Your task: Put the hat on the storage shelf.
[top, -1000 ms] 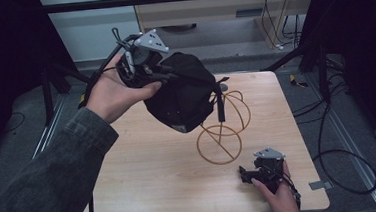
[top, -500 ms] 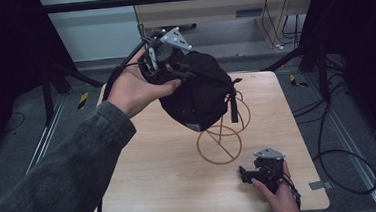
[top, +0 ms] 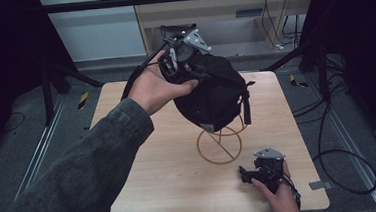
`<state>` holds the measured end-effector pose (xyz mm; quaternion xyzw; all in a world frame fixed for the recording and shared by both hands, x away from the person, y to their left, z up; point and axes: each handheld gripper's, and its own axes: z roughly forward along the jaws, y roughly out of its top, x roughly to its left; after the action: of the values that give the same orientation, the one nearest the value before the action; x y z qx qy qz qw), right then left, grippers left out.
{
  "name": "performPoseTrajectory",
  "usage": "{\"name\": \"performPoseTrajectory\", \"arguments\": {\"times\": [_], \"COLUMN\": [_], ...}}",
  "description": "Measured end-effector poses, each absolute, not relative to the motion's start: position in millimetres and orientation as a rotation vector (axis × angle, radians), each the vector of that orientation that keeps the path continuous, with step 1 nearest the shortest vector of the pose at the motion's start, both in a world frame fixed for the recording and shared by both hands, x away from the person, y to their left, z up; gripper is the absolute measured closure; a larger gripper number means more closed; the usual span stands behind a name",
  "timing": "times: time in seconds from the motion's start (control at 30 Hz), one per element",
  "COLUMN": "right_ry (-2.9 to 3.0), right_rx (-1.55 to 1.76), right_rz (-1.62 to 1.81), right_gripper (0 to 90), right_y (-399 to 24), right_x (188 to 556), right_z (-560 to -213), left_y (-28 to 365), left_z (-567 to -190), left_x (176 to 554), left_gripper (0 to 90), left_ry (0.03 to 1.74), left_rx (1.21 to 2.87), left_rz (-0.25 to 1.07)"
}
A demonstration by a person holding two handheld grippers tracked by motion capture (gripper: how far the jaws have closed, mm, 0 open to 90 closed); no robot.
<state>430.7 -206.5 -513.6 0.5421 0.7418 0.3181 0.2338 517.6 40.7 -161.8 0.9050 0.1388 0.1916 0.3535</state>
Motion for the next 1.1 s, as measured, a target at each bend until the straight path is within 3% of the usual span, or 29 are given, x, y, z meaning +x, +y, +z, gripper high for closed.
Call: {"name": "performPoseTrajectory", "arguments": {"times": [1.1], "right_ry": [2.039], "right_rx": [1.489], "right_rz": [0.871], "right_gripper": [0.3], "right_y": [-207], "right_x": [431], "right_z": [-513], "left_y": [0], "left_z": [-203], "left_x": [534], "left_gripper": [73.9], "left_ry": [0.337], "left_rx": [2.427], "left_rz": [0.462]}}
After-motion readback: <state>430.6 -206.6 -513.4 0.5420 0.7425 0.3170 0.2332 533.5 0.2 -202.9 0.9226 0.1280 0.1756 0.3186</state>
